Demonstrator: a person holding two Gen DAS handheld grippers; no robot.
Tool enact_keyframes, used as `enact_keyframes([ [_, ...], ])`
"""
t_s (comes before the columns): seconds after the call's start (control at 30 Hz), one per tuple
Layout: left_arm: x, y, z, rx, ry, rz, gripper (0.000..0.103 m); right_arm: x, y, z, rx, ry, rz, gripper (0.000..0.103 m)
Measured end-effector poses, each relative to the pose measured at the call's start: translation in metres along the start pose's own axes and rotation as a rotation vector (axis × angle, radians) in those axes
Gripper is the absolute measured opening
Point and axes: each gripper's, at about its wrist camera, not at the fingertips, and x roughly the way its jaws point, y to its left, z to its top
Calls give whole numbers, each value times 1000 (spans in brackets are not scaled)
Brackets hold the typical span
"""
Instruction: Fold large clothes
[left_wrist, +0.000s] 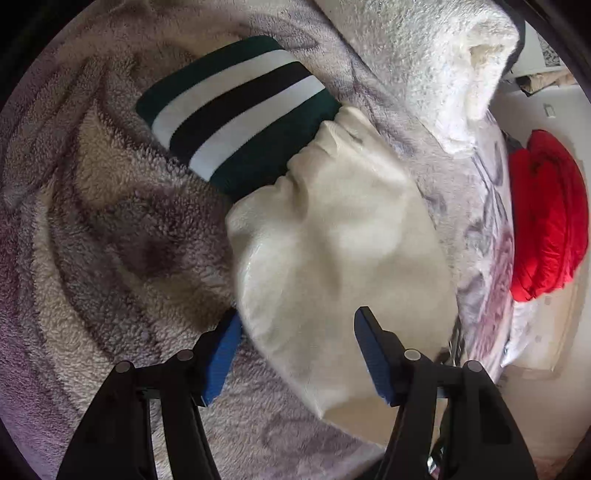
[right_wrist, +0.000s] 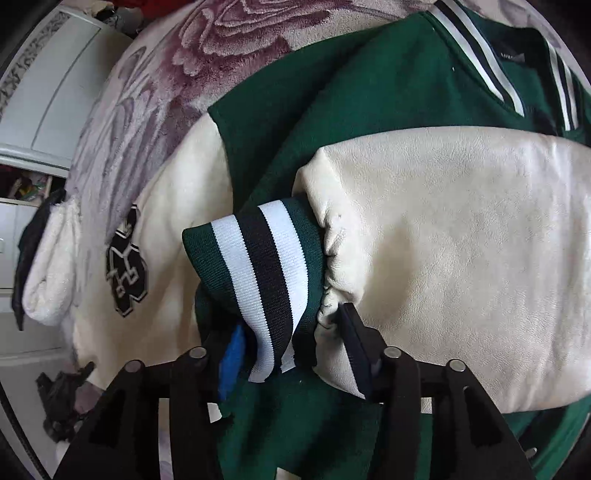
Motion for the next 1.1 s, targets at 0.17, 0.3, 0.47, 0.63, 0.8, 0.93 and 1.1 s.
enact_keyframes([
  [0.17,-1,-36,8,104,-212,185,31,-39,-44,-25,74,-14,97,72],
  [0.3,-9,-55,15,160,-281,190,6,-57,-77,-52,84,-42,-80,73],
  [0.47,-57,-96,-1,317,-416,198,3,-64,-93,-71,9,-46,-420,89],
  [0.63,-117,-146,-36,489,-579,182,2,-62,-92,-75,-25,-54,-563,90],
  [0.8,-148,-226,-86,688,-682,103,2,-75,-85,-70,-19,-104,-534,90],
  [0.93,-166,-277,-150,891,-691,12,2,-98,-97,-67,24,-137,-458,90],
  [1.1,-151,-321,-253,1121,-590,-84,1,-138,-149,-77,122,-169,-414,90],
])
